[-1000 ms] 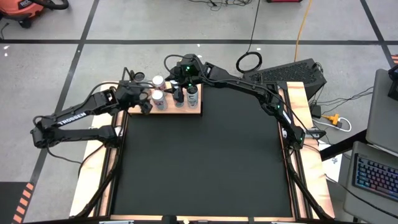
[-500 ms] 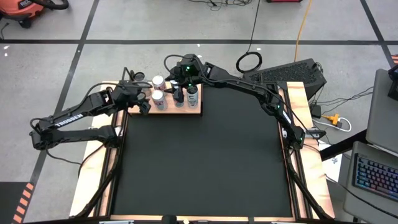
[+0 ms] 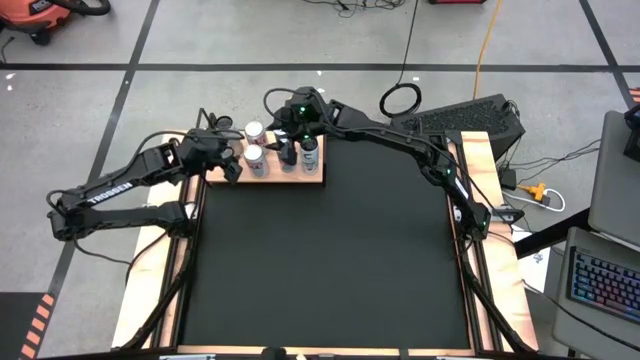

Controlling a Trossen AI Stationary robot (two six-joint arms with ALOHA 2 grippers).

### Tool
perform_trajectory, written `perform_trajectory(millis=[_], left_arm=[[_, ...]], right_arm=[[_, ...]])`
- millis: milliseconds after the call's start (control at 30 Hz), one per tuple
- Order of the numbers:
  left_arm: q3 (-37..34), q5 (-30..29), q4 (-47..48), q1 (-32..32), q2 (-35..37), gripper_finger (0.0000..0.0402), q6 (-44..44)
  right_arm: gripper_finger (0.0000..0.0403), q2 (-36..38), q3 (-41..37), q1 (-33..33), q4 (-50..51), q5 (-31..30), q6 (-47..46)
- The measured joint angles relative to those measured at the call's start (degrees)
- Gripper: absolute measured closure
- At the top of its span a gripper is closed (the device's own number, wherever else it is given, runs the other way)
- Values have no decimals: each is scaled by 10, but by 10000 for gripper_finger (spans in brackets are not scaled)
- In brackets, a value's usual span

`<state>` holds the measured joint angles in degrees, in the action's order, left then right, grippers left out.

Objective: Place canned beverage on shelf
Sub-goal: Align the white and yellow soda can with the other white and yellow soda can on the shelf, then return to Home Position

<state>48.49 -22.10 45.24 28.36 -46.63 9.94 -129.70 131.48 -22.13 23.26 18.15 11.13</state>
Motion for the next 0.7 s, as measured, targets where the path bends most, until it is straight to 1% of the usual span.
perform_trajectory(millis=[133, 267, 400, 500, 567, 700], left_arm=[[35, 0, 6, 0, 2, 94, -3], [71, 2, 1, 0, 9, 94, -4], [95, 12, 10, 0, 23, 94, -31], [112, 32, 21, 0, 46, 94, -33], [118, 43, 32, 0, 71, 94, -34], [120, 69, 38, 0, 137, 94, -36]], right_arm=[[145, 27, 0, 2, 48, 0, 3], [145, 87, 0, 5, 122, 0, 3], [145, 138, 1, 9, 205, -1, -1], [145, 171, 0, 16, 270, -1, -10], [146, 195, 0, 23, 316, -2, 1], [166, 224, 0, 40, 386, -2, 8]])
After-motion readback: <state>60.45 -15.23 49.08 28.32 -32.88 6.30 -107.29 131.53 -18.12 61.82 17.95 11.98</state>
